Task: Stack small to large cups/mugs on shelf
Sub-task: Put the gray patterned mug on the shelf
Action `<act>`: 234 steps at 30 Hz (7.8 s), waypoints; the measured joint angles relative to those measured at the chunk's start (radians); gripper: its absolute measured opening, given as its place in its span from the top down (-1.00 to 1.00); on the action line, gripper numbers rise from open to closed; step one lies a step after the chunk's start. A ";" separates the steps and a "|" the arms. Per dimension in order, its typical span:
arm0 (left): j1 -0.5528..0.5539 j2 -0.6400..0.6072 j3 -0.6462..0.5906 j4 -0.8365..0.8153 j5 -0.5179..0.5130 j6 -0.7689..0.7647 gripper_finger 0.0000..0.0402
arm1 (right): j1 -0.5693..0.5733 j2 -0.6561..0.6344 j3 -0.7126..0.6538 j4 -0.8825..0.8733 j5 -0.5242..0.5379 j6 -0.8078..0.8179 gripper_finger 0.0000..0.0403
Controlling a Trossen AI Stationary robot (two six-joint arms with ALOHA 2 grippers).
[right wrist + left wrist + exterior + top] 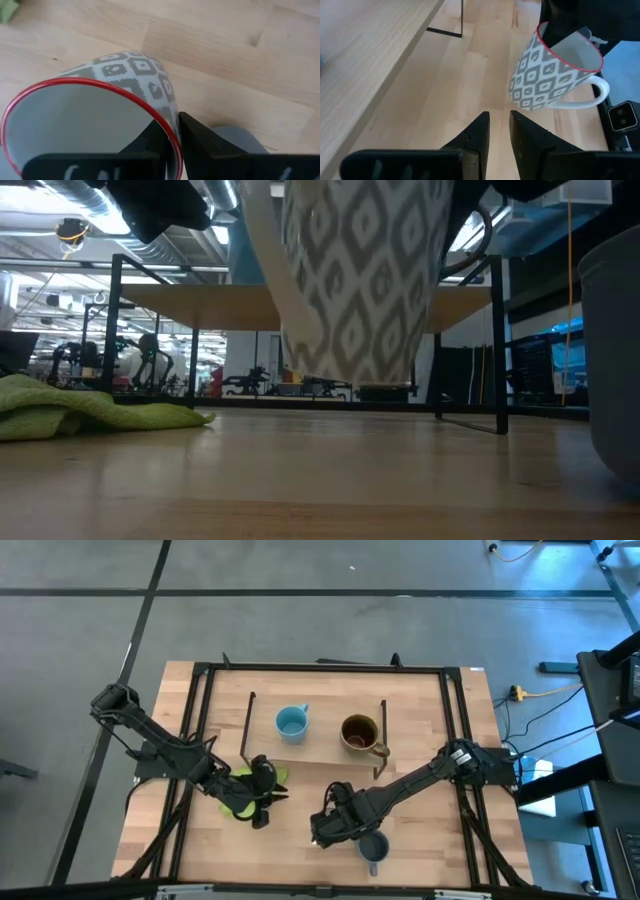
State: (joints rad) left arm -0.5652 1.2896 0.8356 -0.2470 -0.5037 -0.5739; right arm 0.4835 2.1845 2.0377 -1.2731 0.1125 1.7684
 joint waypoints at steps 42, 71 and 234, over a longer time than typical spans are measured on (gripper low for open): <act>0.046 0.000 0.000 -0.079 0.114 -0.071 0.66 | -0.095 0.007 0.245 -0.170 -0.133 -0.176 0.77; 0.114 0.001 0.000 -0.082 0.159 -0.025 0.66 | -0.108 0.007 0.318 -0.113 -0.100 -0.601 0.77; 0.012 0.070 0.191 -0.260 -0.034 -0.512 0.70 | -0.258 -0.070 0.319 -0.071 -0.019 -1.719 0.77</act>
State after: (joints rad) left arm -0.5529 1.3598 1.0264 -0.5072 -0.5378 -1.0862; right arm 0.2254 2.1140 2.3565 -1.3441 0.0936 0.0496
